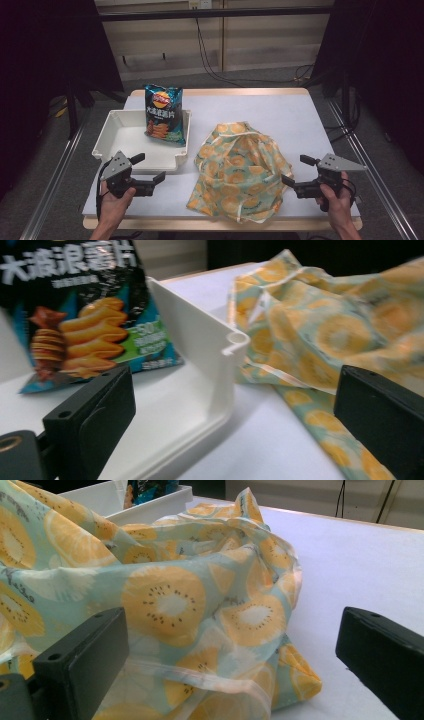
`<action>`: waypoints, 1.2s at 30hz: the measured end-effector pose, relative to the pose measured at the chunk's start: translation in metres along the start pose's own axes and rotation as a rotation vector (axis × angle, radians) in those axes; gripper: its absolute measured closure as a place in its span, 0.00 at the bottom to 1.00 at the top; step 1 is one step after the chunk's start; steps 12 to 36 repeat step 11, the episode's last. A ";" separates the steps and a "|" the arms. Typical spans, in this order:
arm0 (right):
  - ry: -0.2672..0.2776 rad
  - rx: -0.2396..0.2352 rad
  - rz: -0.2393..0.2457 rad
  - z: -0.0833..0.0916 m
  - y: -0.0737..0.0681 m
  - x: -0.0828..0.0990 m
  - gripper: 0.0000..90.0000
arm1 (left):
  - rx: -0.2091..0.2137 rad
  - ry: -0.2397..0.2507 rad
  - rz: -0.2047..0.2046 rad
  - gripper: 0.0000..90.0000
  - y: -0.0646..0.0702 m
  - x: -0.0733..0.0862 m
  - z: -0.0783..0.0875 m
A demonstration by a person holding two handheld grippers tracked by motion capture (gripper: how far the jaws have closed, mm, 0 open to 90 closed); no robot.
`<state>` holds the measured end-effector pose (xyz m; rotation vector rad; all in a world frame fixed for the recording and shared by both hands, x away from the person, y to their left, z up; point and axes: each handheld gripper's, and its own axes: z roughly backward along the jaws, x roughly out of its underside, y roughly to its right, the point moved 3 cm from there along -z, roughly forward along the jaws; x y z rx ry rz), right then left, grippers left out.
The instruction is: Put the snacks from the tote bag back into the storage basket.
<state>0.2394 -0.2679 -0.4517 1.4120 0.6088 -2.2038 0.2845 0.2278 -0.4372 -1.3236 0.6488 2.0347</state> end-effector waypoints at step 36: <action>-0.012 0.012 0.004 0.000 0.002 0.003 0.00 | -0.069 0.010 0.039 0.03 0.003 0.030 0.015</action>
